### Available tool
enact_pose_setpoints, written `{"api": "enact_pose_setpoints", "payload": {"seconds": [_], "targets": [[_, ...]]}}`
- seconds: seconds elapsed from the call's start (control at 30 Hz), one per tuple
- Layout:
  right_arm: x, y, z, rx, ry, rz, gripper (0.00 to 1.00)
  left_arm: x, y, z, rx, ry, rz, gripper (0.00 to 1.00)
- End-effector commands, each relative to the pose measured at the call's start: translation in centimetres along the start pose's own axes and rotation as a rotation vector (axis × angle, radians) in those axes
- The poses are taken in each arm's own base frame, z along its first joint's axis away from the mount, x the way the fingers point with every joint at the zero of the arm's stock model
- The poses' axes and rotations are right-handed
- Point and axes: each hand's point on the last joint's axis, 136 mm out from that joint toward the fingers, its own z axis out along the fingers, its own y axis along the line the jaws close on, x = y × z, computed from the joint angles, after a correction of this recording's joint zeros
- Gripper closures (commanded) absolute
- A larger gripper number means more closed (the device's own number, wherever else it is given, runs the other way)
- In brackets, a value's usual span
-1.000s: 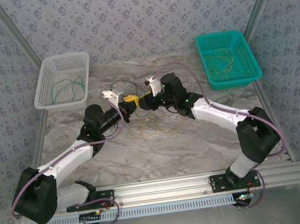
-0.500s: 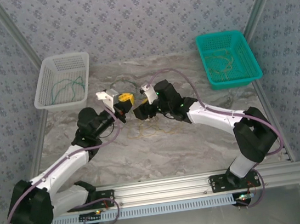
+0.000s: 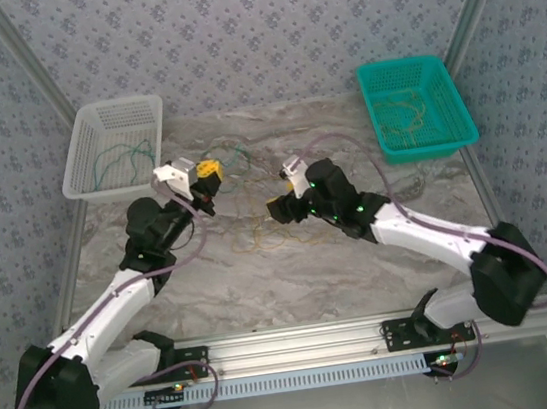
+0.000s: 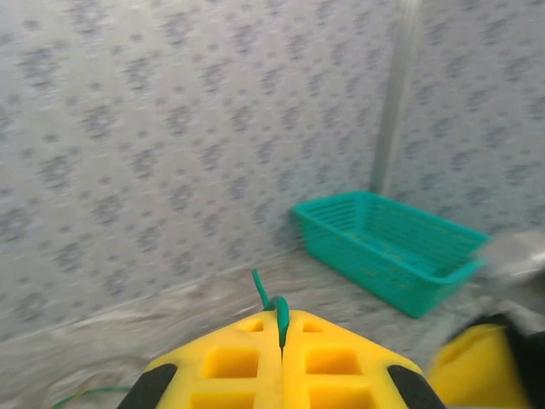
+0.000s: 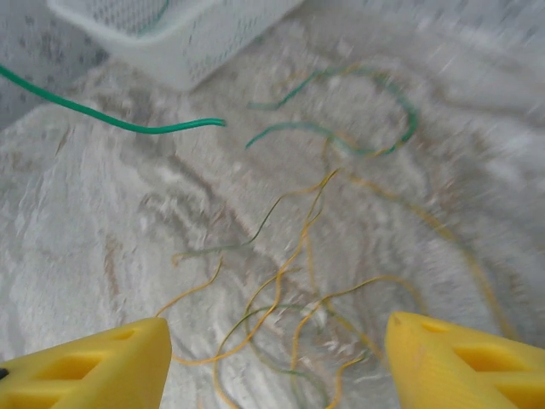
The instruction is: Untangle the cables
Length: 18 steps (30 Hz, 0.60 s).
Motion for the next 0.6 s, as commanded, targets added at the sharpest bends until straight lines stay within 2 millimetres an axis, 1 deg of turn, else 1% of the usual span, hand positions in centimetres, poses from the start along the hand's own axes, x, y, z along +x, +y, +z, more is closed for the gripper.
{"api": "enact_pose_setpoints", "payload": {"seconds": [0.0,0.07,0.1,0.13,0.2,0.23,0.27,0.3,0.37,0.43,0.47,0.5,0.57], "targets": [[-2.9,-1.1,-2.4,0.091,-0.179,-0.071,0.29,-1.6,5.2,0.2,-0.227,0.044,0.054,1.0],[-3.0,-1.2,-3.0,0.094,-0.203,-0.084,0.29,-1.8,9.2,0.3,-0.368,0.075,0.028,1.0],[-3.0,-1.2,-2.9,0.094,-0.199,-0.087,0.29,-2.4,11.5,0.2,-0.438,0.07,-0.018,1.0],[-3.0,-1.1,-2.9,0.094,-0.193,-0.09,0.29,-2.2,13.7,-0.2,-0.497,0.084,-0.078,1.0],[-2.8,-0.9,-2.8,0.091,-0.185,-0.09,0.29,-2.9,17.4,-0.6,-0.591,0.071,-0.172,1.0],[-2.6,-0.6,-2.8,0.086,-0.184,-0.094,0.29,-2.7,19.1,-0.7,-0.636,0.083,-0.201,1.0],[-2.7,-0.6,-2.8,0.088,-0.187,-0.095,0.29,-3.2,20.5,-0.8,-0.682,0.079,-0.217,1.0],[-2.6,-0.5,-2.8,0.086,-0.187,-0.096,0.28,-3.0,22.2,-1.0,-0.739,0.091,-0.236,1.0],[-2.6,-0.3,-2.9,0.08,-0.191,-0.104,0.28,-2.7,25.0,-0.8,-0.781,0.101,-0.287,1.0],[-2.5,-0.4,-3.0,0.088,-0.191,-0.111,0.28,-2.5,28.2,-0.6,-0.791,0.067,-0.383,1.0],[-2.5,-0.4,-3.1,0.084,-0.191,-0.117,0.28,-1.7,29.8,-0.6,-0.8,0.059,-0.429,1.0],[-2.6,-0.2,-3.2,0.08,-0.191,-0.124,0.28,-1.4,31.5,-0.4,-0.795,0.045,-0.469,1.0],[-2.6,-0.2,-3.5,0.081,-0.192,-0.129,0.28,-1.3,34.1,0.3,-0.799,0.046,-0.495,1.0]]}}
